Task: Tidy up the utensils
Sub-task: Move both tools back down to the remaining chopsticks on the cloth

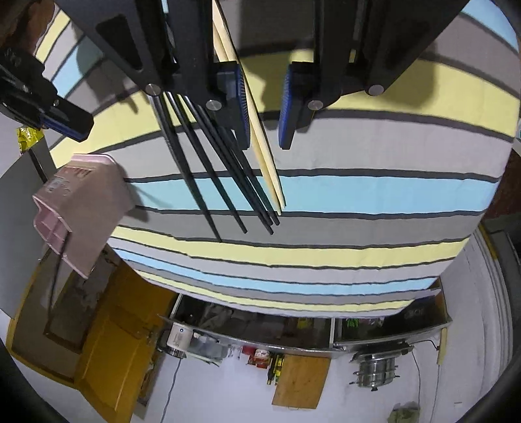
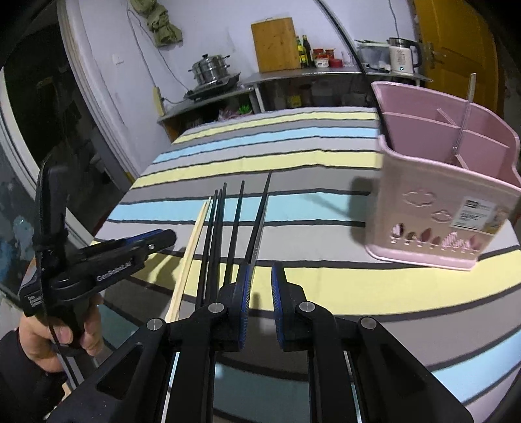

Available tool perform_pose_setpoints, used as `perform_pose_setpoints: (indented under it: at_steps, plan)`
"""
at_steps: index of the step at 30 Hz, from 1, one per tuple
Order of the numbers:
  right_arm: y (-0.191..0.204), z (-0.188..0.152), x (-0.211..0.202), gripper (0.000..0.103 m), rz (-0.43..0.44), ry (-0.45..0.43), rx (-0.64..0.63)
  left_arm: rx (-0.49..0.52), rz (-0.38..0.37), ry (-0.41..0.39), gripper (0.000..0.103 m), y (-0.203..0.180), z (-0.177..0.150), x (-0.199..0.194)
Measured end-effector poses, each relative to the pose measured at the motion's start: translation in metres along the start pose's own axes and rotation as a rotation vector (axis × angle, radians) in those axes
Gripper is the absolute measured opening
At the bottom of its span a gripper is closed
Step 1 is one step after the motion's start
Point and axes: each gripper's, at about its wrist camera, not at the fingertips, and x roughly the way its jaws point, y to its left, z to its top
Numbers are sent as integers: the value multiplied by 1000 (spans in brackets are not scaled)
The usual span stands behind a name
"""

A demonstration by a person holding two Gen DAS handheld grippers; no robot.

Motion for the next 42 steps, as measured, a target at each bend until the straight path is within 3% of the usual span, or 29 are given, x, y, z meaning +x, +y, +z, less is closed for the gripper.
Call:
perform_pose_setpoints:
  at_steps: [7, 15, 29, 42]
  plan:
    - [5, 8, 32, 13, 0, 41, -17, -31, 12, 34, 17, 7, 1, 24]
    - [6, 12, 58, 13, -4, 71, -24, -5, 26, 8, 23, 4, -1, 27]
    - [0, 20, 77, 13, -25, 91, -26, 41, 76, 2, 26, 6, -4, 24]
    - [3, 39, 92, 13, -38, 98, -37, 23, 91, 23, 26, 16, 23, 41]
